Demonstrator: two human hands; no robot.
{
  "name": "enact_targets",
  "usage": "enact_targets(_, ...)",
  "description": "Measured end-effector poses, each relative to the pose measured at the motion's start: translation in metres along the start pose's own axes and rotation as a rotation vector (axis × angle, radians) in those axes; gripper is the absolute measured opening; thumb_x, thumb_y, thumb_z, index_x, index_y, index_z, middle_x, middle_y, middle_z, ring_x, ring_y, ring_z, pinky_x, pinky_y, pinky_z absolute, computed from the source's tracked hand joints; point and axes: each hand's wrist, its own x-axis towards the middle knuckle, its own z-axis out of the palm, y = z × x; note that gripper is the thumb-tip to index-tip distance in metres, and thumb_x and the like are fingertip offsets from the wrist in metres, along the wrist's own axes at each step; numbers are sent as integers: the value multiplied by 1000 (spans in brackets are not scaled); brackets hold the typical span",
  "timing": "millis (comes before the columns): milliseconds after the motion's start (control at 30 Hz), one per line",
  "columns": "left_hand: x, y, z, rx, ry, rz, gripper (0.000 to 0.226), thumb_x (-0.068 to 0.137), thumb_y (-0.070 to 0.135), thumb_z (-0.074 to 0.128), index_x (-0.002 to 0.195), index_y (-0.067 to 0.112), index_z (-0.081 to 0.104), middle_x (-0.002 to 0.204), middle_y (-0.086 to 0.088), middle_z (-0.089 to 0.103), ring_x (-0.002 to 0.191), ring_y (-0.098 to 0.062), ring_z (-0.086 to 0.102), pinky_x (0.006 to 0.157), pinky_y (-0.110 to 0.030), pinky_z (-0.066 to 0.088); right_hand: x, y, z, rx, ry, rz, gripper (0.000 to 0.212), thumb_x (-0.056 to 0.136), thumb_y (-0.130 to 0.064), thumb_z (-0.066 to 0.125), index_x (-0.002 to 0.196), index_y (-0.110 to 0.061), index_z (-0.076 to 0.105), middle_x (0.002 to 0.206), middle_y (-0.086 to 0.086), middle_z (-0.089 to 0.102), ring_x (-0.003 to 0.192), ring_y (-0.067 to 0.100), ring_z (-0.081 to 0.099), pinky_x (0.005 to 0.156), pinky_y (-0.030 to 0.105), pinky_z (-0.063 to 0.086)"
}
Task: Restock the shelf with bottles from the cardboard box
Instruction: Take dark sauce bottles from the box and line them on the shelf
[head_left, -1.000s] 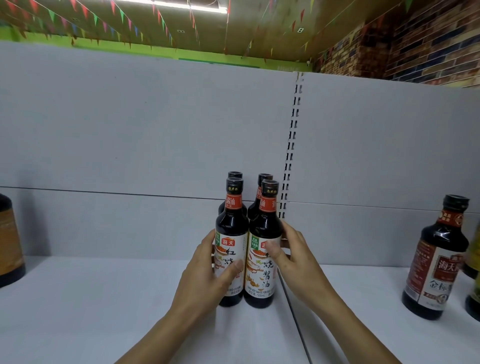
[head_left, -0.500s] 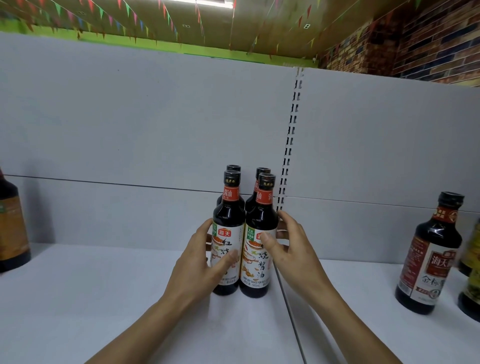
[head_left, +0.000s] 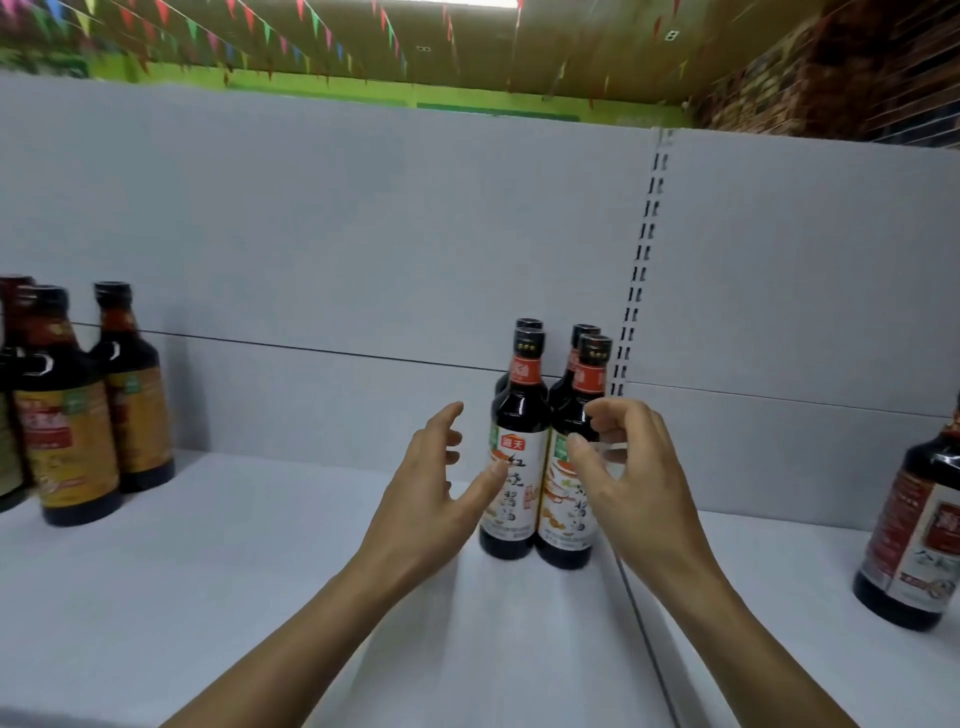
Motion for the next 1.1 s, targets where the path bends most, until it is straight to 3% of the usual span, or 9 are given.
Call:
enact_targets(300,-64,-1,-100,38,175,-33,57,97,47,61,149,42,38,139,18,52,121,3,53,87,-10,45,-37,-84,69,107,-268,-125,25,98,-31,61,122,-36,57,119,-20,60,110,-8,55,90,14,46)
enact_targets(633,-175,-10,-225,122,369,-170,40,97,38,64,137,39,54,125,19,61,117,7,57,97,-23,51,-111,-185,143,266,-555,-221,22,99,-33,59,121,-34,63,118,-21,65,111,-5,59,96,20,50)
enact_targets(1100,-345,-28,-343,334,660,-472,45,98,45,61,141,38,51,132,18,56,121,7,53,100,-25,51,-235,-297,262,481,-1067,-405,28,98,-39,60,126,-36,61,118,-20,66,110,-4,60,96,24,51)
